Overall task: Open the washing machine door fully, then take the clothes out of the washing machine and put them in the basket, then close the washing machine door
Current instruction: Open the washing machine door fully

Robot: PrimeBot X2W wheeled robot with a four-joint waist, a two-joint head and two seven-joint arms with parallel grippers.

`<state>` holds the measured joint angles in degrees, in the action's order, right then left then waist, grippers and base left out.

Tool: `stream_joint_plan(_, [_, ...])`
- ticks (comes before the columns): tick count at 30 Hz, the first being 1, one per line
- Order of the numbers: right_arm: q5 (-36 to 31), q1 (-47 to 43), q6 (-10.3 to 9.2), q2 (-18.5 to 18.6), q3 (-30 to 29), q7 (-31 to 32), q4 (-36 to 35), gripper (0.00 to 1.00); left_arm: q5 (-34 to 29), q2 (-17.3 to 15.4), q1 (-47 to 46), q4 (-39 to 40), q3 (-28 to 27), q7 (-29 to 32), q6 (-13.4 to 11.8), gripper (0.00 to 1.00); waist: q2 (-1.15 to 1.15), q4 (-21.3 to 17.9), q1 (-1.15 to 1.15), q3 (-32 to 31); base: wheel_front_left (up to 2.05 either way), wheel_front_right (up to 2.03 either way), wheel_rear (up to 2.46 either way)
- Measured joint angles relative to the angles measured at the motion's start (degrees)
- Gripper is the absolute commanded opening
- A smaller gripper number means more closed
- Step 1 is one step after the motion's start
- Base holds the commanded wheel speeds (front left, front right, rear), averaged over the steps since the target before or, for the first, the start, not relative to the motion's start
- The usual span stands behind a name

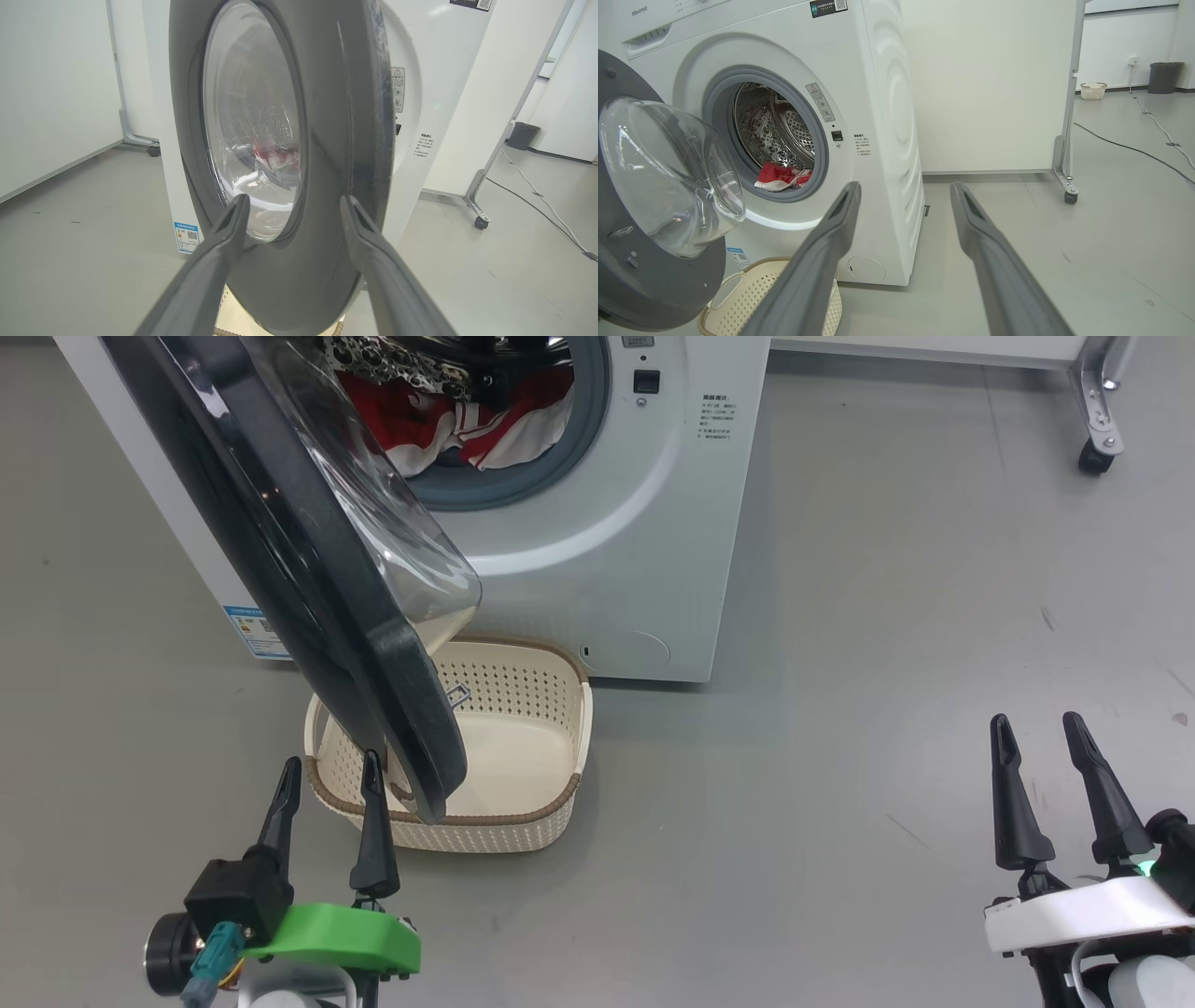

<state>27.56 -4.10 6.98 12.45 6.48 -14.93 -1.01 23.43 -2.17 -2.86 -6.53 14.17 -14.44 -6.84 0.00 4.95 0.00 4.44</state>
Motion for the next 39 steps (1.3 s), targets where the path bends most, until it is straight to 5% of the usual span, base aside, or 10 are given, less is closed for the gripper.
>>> stream_joint_plan(15, [-0.4, 0.0, 0.01, -0.6, -0.4, 0.0, 0.0, 1.00, -0.3, 0.0, 0.0, 0.4, 0.1, 0.0, 0.0, 1.00, 0.00, 0.1, 0.00, 0.7, 0.00, 0.00, 0.00])
stream_joint_plan(16, [-0.4, 0.0, 0.01, -0.6, -0.4, 0.0, 0.0, 1.00, -1.3, -0.1, 0.0, 0.4, 0.5, 0.0, 0.0, 0.35, 0.00, 0.1, 0.00, 0.8, 0.00, 0.00, 0.00])
stream_joint_plan(17, [-0.4, 0.0, 0.01, -0.6, -0.4, 0.0, 0.0, 1.00, -2.7, -0.1, 0.0, 0.3, 1.0, 0.0, 0.0, 0.00, 0.00, 0.1, 0.00, 0.8, 0.00, 0.00, 0.00])
stream_joint_plan(32, [-0.4, 0.0, 0.01, -0.7, -0.3, 0.0, -0.1, 1.00, 1.7, -0.2, -0.1, 3.2, -3.6, 0.0, -0.1, 0.00, 0.00, 0.1, 0.00, 1.4, 0.00, 0.00, 0.00])
stream_joint_plan(39, [-0.4, 0.0, 0.01, -1.0, -0.4, 0.0, -0.1, 1.00, -2.1, -0.1, -2.9, 7.2, -4.8, 0.0, -0.1, 0.00, 0.00, -0.1, 0.00, 1.5, 0.00, 0.00, 0.00])
